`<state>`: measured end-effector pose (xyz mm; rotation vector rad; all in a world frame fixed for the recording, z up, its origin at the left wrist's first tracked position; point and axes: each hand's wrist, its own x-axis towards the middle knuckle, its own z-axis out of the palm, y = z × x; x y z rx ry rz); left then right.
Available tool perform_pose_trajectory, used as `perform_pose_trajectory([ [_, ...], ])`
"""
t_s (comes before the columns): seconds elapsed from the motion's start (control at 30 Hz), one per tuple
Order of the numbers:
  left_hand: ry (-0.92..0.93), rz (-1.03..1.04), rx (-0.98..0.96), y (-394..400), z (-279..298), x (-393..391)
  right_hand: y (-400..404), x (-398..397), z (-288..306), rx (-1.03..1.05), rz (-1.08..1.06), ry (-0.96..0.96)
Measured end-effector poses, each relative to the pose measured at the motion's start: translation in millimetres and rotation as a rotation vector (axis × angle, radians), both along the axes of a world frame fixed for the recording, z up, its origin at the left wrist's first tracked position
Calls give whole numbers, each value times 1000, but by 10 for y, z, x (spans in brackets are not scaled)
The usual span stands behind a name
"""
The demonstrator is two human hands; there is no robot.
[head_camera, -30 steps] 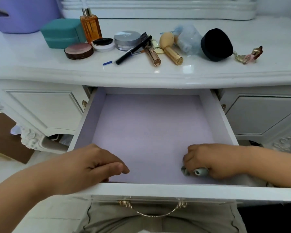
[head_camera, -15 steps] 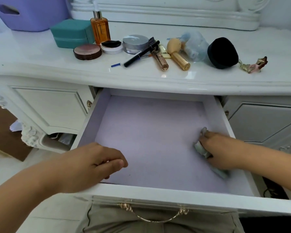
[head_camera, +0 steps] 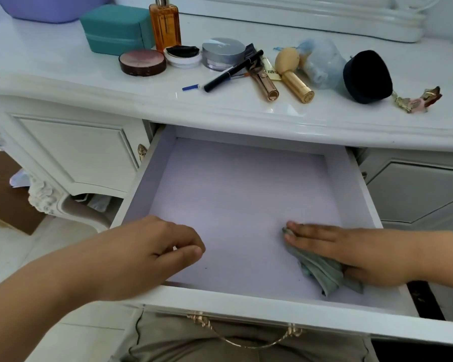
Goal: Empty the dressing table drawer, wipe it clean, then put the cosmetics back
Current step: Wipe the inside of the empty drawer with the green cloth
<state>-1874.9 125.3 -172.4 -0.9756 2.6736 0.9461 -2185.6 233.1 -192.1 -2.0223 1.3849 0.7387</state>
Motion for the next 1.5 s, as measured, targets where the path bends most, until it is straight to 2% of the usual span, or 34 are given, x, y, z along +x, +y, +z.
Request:
perform_pose_trajectory([
  [0.07,10,12,-3,-2,2,7,-19,10,20,11,-67,57],
  [0.17,13,13,4,-4,-3,12,29,128,51,179,-156,75],
  [0.23,9,2,9,-3,-5,10,67,224,-5,215,-184,75],
  [0.4,10,-2,-2,-68,-50,56,33,327,-200,126,-167,57],
  [0.57,78,15,-153,-204,-84,326,-75,457,-305,21,-78,9],
  [0.67,108,31,-234,-228,-71,507,-208,624,-343,-7,-31,-53],
  [0.8,83,67,-208,-201,-92,662,-473,980,-448,-42,16,-150],
  [0.93,119,87,-188,-134,-74,709,-761,1376,-520,-48,-23,-238],
  [1.2,159,152,-258,-14,20,733,-1084,1984,-613,-92,13,-420],
  [1.37,160,130,-290,-9,0,741,-1034,1888,-727,-255,175,-559],
  [1.5,155,124,-301,-14,-53,752,-1068,1852,-751,-252,311,-649],
])
